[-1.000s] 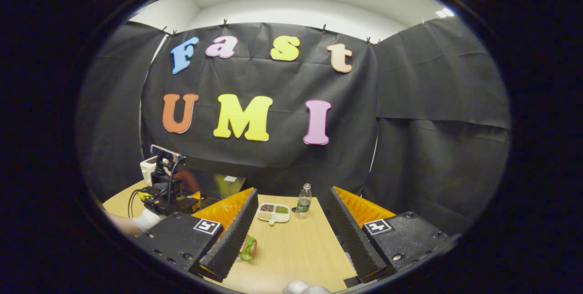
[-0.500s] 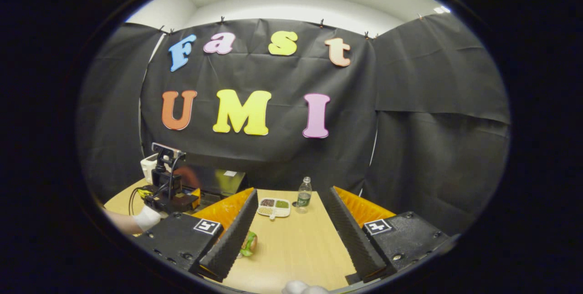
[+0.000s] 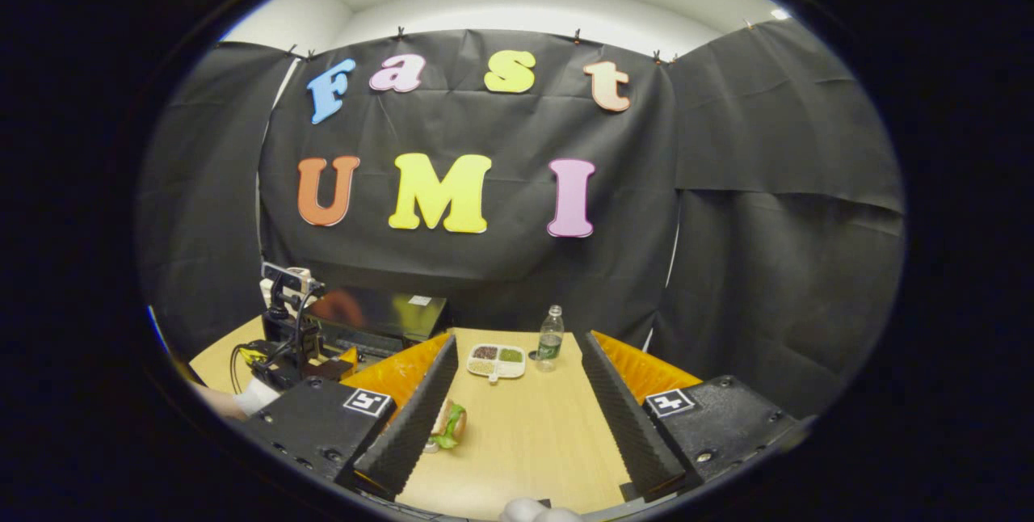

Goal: Open the electric oven with the left hand, put the food in, and close the electric oven.

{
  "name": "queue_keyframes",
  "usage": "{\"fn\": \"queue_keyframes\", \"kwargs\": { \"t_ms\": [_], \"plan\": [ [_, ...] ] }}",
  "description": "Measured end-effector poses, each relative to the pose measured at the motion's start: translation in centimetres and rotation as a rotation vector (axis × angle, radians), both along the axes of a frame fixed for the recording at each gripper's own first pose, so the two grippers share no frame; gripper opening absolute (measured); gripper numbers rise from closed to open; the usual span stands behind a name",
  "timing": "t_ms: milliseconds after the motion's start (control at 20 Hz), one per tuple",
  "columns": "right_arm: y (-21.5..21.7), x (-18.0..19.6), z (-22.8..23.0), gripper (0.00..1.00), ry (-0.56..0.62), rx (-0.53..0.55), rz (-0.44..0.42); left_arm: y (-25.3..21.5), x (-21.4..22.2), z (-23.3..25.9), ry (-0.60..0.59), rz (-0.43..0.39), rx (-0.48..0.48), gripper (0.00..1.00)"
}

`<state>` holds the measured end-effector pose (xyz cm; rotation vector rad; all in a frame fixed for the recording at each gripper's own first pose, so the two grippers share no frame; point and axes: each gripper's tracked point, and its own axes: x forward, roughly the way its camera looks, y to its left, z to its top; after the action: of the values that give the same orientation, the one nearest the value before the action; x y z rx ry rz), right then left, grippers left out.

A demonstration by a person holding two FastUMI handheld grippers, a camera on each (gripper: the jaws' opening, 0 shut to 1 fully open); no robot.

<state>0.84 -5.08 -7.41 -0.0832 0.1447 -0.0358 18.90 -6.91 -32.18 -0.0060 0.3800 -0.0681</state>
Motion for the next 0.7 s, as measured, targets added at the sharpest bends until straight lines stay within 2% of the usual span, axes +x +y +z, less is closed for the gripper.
{"fn": "queue_keyframes", "kwargs": {
  "t_ms": [700],
  "plan": [
    [0.4,-1.3,-3.0,0.99,0.061,0.000,0.015,-0.2,-7.6,-7.5,0.135,-0.021,0.003,0.99]
  ]
}}
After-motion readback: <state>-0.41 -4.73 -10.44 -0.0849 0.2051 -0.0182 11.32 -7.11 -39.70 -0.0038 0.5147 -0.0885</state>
